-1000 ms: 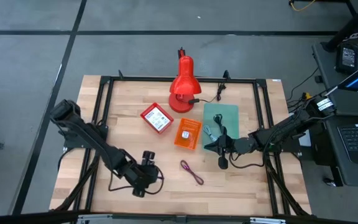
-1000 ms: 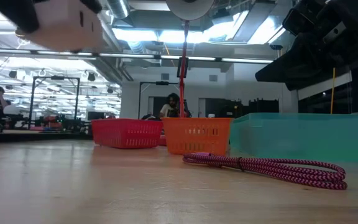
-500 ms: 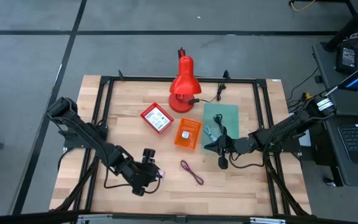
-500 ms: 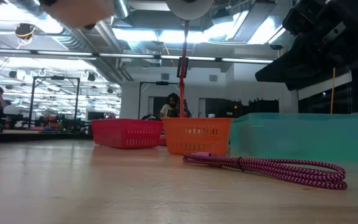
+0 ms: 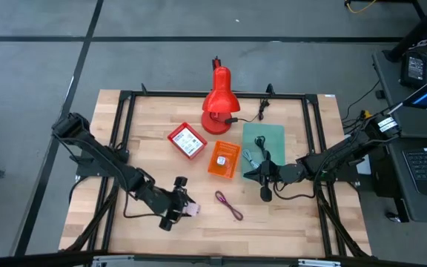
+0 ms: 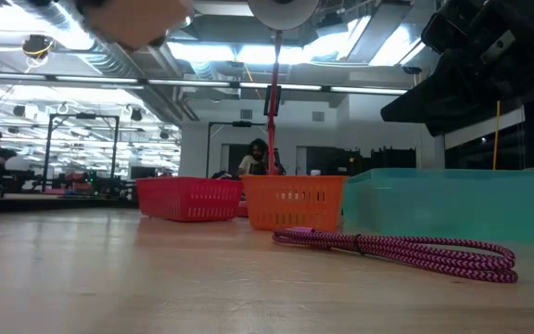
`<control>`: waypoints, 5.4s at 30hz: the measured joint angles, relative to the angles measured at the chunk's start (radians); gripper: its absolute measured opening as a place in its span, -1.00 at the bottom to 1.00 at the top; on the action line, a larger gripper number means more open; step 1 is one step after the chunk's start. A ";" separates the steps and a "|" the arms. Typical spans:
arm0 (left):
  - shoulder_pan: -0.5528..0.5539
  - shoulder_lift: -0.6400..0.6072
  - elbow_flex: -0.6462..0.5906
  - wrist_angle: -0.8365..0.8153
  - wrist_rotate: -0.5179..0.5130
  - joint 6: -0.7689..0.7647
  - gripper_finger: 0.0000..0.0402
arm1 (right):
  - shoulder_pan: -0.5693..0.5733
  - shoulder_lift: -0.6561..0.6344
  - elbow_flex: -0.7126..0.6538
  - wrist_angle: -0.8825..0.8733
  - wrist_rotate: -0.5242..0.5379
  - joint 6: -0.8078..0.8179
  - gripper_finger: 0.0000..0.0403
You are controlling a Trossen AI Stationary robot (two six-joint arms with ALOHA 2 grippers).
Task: Pick and place items into bin
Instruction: Put the white charger adapter into the orange bin, then put the red charger cable into the green bin
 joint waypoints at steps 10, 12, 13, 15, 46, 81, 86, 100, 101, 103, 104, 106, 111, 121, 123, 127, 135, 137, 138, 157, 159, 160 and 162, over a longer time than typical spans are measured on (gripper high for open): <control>0.058 -0.153 -0.162 0.152 0.044 0.055 -0.03 | 0.000 0.000 0.000 0.007 -0.002 -0.002 -0.98; 0.071 -0.169 -0.193 0.202 0.056 0.084 -0.03 | 0.000 0.000 0.000 0.010 -0.002 -0.007 -0.98; 0.080 -0.174 -0.208 0.221 0.063 0.094 -0.03 | 0.000 0.000 0.000 0.015 -0.002 -0.017 -0.98; 0.103 -0.176 -0.231 0.251 0.070 0.101 -0.03 | 0.000 0.000 0.000 0.028 -0.004 -0.033 -0.98; 0.507 -0.099 -0.260 0.476 0.191 0.214 -0.03 | -0.005 0.000 0.000 0.173 -0.006 -0.214 -0.98; 0.725 0.397 0.184 0.228 0.202 0.355 -0.03 | -0.068 0.000 0.000 0.097 -0.006 -0.181 -0.98; 0.724 0.404 0.184 0.227 0.202 0.355 -0.01 | -0.068 0.000 0.000 0.085 -0.006 -0.180 -0.98; 0.721 0.404 0.184 0.219 0.233 0.330 0.08 | -0.068 0.000 0.000 0.082 -0.006 -0.180 -0.98; 0.721 0.404 0.184 0.219 0.233 0.328 0.08 | -0.068 0.000 0.000 0.082 -0.006 -0.180 -0.98; 0.720 0.404 0.184 0.218 0.242 0.328 0.08 | -0.068 0.000 -0.001 0.082 -0.006 -0.180 -0.98; 0.719 0.404 0.184 0.218 0.252 0.328 0.08 | -0.068 0.000 0.000 0.082 -0.006 -0.180 -0.98; 0.716 0.404 0.184 0.218 0.272 0.329 0.08 | -0.068 0.000 0.000 0.081 -0.006 -0.180 -0.98; 0.701 0.403 0.184 0.219 0.289 0.344 0.07 | -0.068 0.000 0.000 0.081 -0.006 -0.179 -0.98; 0.688 0.402 0.184 0.220 0.278 0.331 0.12 | -0.068 0.000 0.000 0.081 -0.006 -0.157 -0.98; 0.688 0.402 0.184 0.220 0.278 0.327 0.14 | -0.068 0.000 -0.001 0.081 -0.006 -0.154 -0.98; 0.688 0.401 0.184 0.231 0.269 0.337 0.17 | -0.068 0.000 0.000 0.081 -0.006 -0.155 -0.98; 0.683 0.362 0.198 0.208 0.278 0.377 0.10 | -0.068 0.000 0.000 0.077 -0.006 -0.156 -0.98; 0.675 0.333 0.198 0.182 0.278 0.381 0.03 | -0.068 0.000 0.000 0.074 -0.006 -0.156 -0.98; 0.669 0.316 0.198 0.168 0.278 0.381 -0.01 | -0.068 0.000 0.000 0.070 -0.006 -0.156 -0.98; 0.516 0.070 0.071 0.054 0.281 0.364 -0.97 | -0.067 0.000 0.000 0.098 -0.058 -0.131 -0.98; 0.504 0.041 0.020 0.104 0.280 0.349 -0.98 | -0.066 0.000 0.000 0.098 -0.060 -0.132 -0.98; 0.498 0.028 -0.005 0.132 0.279 0.347 -0.98 | -0.066 0.000 0.000 0.098 -0.060 -0.132 -0.98; 0.484 -0.004 -0.058 0.182 0.281 0.346 -0.98 | -0.066 0.000 0.000 0.098 -0.060 -0.132 -0.98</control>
